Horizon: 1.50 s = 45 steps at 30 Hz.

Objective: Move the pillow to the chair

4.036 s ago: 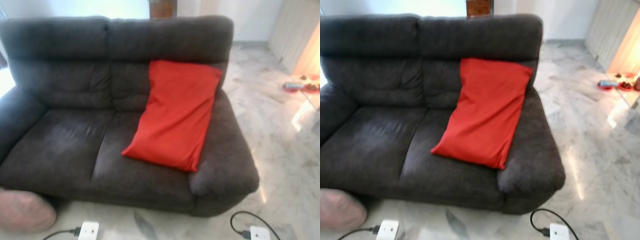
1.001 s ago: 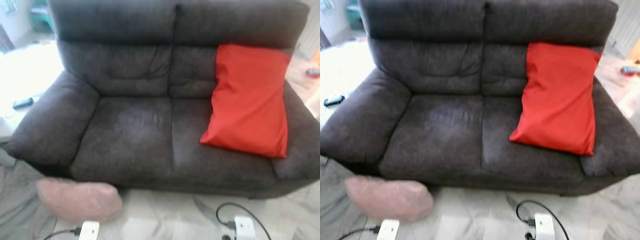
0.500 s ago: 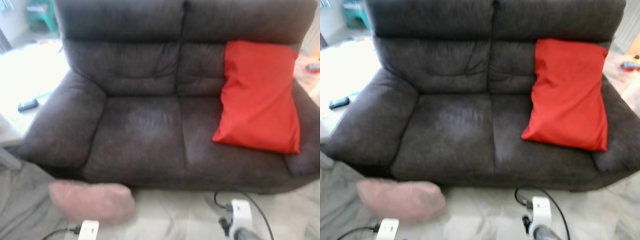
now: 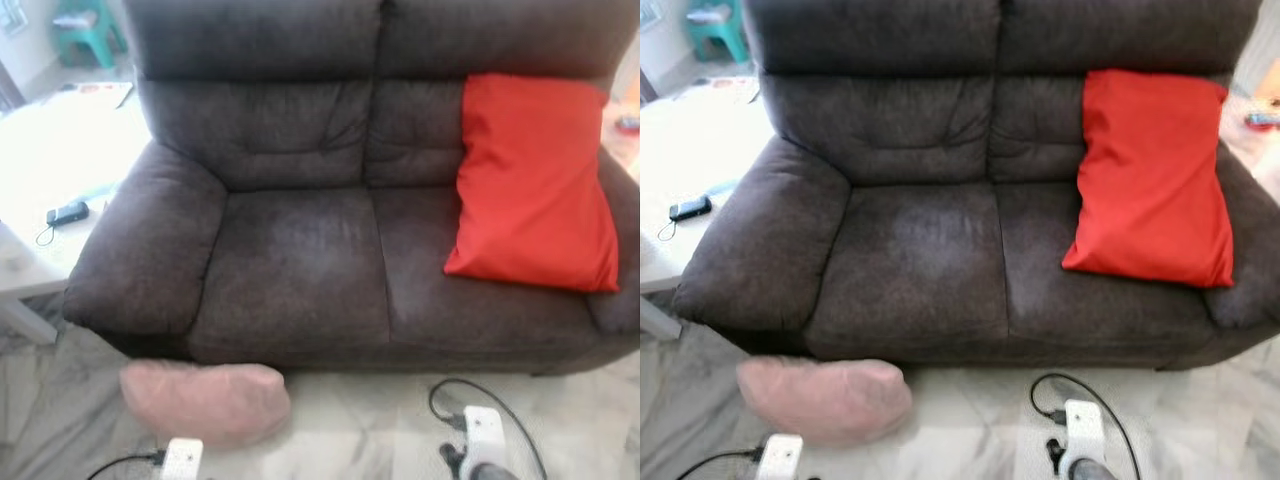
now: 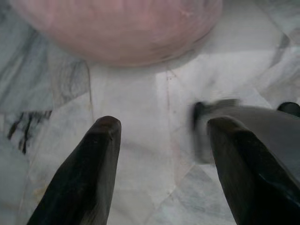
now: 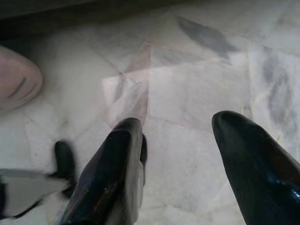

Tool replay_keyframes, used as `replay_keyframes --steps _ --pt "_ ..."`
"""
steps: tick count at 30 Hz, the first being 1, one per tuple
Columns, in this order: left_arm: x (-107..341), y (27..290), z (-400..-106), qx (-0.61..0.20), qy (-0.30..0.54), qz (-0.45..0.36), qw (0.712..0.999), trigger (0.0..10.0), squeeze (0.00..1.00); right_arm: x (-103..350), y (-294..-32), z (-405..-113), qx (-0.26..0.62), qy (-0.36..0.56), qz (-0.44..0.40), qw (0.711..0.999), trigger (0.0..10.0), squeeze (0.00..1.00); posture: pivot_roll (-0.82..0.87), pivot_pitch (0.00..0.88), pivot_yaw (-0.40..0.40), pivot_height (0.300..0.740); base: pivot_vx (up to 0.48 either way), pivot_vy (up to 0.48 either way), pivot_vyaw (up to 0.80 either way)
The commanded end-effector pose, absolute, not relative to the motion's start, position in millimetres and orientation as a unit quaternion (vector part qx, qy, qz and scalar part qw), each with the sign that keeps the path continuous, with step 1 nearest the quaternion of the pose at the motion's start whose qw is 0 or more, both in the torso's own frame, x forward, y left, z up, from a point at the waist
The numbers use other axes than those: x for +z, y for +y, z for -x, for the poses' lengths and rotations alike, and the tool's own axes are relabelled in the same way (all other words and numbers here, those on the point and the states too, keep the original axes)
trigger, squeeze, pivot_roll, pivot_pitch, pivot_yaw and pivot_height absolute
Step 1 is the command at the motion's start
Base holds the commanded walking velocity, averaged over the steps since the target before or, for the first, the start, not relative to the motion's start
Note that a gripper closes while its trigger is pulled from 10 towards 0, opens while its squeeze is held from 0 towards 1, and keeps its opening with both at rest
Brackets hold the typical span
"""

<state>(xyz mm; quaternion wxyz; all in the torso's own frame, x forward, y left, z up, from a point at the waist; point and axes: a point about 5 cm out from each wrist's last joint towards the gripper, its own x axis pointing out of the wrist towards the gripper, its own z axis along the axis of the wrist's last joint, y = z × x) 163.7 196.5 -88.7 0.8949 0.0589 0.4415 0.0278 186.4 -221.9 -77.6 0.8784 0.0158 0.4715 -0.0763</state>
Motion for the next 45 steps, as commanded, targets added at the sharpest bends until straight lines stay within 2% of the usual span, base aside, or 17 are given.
replay_keyframes --steps 1,13,26,45 --pt "-89.8 204.2 -159.2 0.036 0.451 -0.066 0.889 10.0 0.00 -79.2 -217.1 -185.4 -0.073 0.474 -0.023 0.877 10.0 0.00 0.07 0.094 0.001 0.740 0.000 0.315 0.00" --pt "-89.8 210.6 -155.8 0.039 0.452 -0.066 0.889 10.0 0.00 -79.3 -217.4 -185.0 -0.075 0.473 -0.027 0.877 10.0 0.00 0.07 0.105 0.002 0.740 0.000 0.317 0.00" --pt "-90.2 201.6 -159.0 0.036 0.450 -0.064 0.890 10.0 0.00 -79.4 -217.8 -184.5 -0.076 0.473 -0.027 0.877 10.0 0.00 0.07 0.108 0.002 0.740 0.000 0.314 0.00" --pt "-88.9 206.2 -159.3 0.037 0.444 -0.064 0.893 10.0 0.00 -79.9 -218.4 -183.2 -0.075 0.474 -0.027 0.877 10.0 0.00 0.07 0.104 0.001 0.740 0.000 0.315 0.00"
